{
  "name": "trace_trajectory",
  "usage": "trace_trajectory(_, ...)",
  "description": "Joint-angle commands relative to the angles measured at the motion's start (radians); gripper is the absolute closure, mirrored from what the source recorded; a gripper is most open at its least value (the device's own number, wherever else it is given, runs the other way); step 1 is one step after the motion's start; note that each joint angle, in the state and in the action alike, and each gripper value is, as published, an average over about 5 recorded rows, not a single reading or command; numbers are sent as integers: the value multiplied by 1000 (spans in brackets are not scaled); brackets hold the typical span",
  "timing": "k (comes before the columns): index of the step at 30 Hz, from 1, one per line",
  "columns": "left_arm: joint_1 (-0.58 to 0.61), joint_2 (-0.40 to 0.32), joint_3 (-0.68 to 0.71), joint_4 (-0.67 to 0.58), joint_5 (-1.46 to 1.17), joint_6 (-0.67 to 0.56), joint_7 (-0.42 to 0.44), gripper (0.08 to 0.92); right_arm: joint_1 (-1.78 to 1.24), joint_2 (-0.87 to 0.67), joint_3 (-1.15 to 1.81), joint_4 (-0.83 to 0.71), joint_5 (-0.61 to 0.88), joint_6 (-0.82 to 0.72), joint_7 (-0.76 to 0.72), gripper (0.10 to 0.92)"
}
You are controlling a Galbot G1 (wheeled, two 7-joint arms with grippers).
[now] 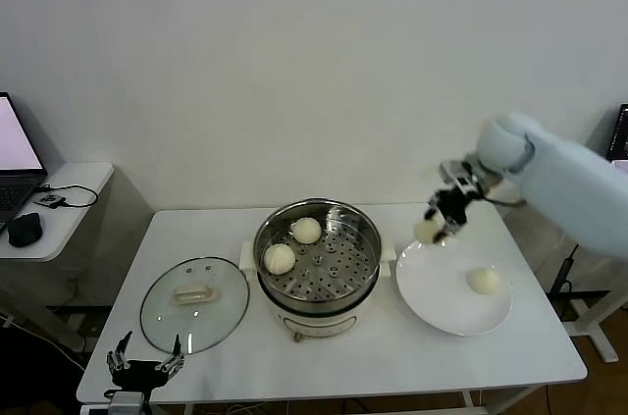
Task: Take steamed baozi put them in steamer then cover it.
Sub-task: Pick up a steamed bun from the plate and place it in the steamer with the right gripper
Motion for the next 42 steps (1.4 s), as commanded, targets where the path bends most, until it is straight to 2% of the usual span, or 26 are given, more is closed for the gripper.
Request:
trace_trajectory(1,-3,-5,-6,-5,-2,0,-1,177,214,203,-126,6,112,234,-13,533)
trace_trajectory(11,17,-13,-2,-22,-3,-1,-5,177,142,260,-184,189,-24,395,26,533)
trace_trajectory(19,23,-18,-4,-26,-2,-2,-5,177,89,319,-227,190,-229,541,78,529)
trace_trajectory(28,16,-22,-5,-20,-3,-1,-6,177,60,336,-263,239,-248,554,95,524)
trace_trajectory(34,18,-24,-5,-17,-3,-1,-6,177,31,340,-249,286,-336,554,96,525)
trace_trajectory(42,20,-23,-13,-19,-4,-1,-5,177,-25,369,-245,264,-319,537,108,525)
